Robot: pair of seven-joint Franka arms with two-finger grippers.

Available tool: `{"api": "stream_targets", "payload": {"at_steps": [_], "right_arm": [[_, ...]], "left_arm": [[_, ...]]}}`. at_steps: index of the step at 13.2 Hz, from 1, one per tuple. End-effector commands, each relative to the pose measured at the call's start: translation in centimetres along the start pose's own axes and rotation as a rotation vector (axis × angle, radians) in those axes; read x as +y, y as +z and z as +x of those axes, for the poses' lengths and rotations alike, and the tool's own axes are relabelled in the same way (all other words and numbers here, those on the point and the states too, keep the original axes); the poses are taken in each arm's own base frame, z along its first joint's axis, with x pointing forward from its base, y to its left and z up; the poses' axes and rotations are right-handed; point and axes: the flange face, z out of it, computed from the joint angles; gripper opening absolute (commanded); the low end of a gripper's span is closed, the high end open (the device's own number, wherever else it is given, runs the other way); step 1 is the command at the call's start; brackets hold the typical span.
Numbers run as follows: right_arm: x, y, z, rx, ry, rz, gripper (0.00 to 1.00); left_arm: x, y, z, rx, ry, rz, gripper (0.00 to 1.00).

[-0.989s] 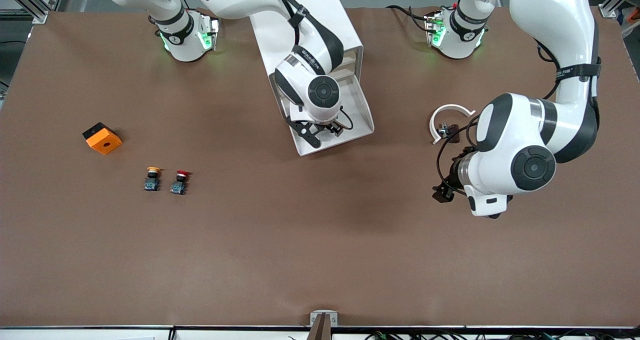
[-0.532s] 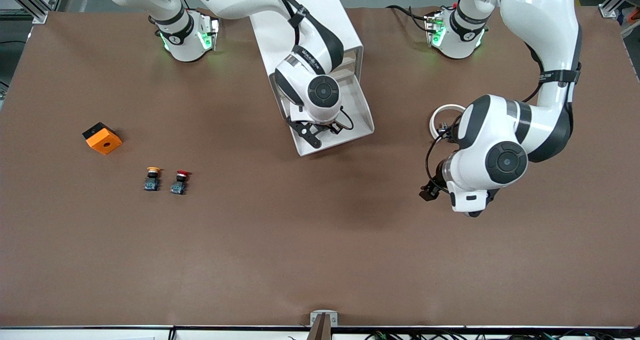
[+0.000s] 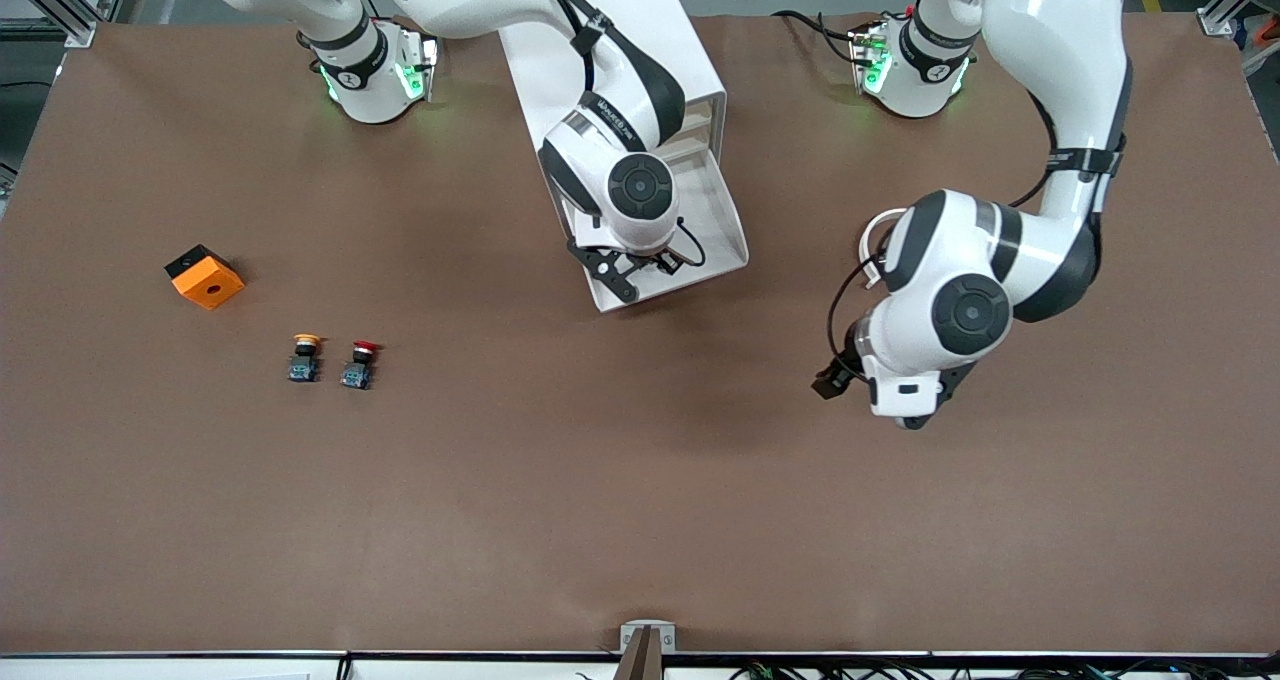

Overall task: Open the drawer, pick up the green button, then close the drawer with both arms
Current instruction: 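Lift the green button out with the right gripper while the left gripper pushes the drawer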

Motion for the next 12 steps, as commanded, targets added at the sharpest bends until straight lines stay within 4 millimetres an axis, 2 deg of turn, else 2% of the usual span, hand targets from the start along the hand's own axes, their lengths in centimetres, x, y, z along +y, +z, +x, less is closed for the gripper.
{"api": "stream_targets", "payload": {"at_steps": [1,3,6,9,11,12], "right_arm": [[0.8,-4.7,2.9,-0.048,0.001,-0.048,0.37],[2.1,-7.2,6.0,-0.066,-0.104,-0.074,0.37],[5.6,-12.1,14.2,-0.117,-0.317,-0.044,0.37],[9.3,-13.6,22.9,-0.131,-0.543,-0.047,0.37],[11.2,-13.4,28.0,-0.094,-0.682,-0.061,0.37],[11.6,-13.1,29.4,-0.069,-0.715,-0.07,0.37]], "left_arm": [[1.4,1.1,-2.0,0.041,0.127,-0.027,1.0],[3.7,2.7,-5.1,0.072,0.198,-0.077,1.0],[5.2,5.2,-7.1,0.09,0.241,-0.093,1.0],[5.3,8.3,-9.8,0.068,0.295,-0.041,1.0],[4.8,10.3,-12.0,0.036,0.327,-0.006,1.0],[4.4,11.3,-12.9,0.021,0.338,0.012,1.0]]}}
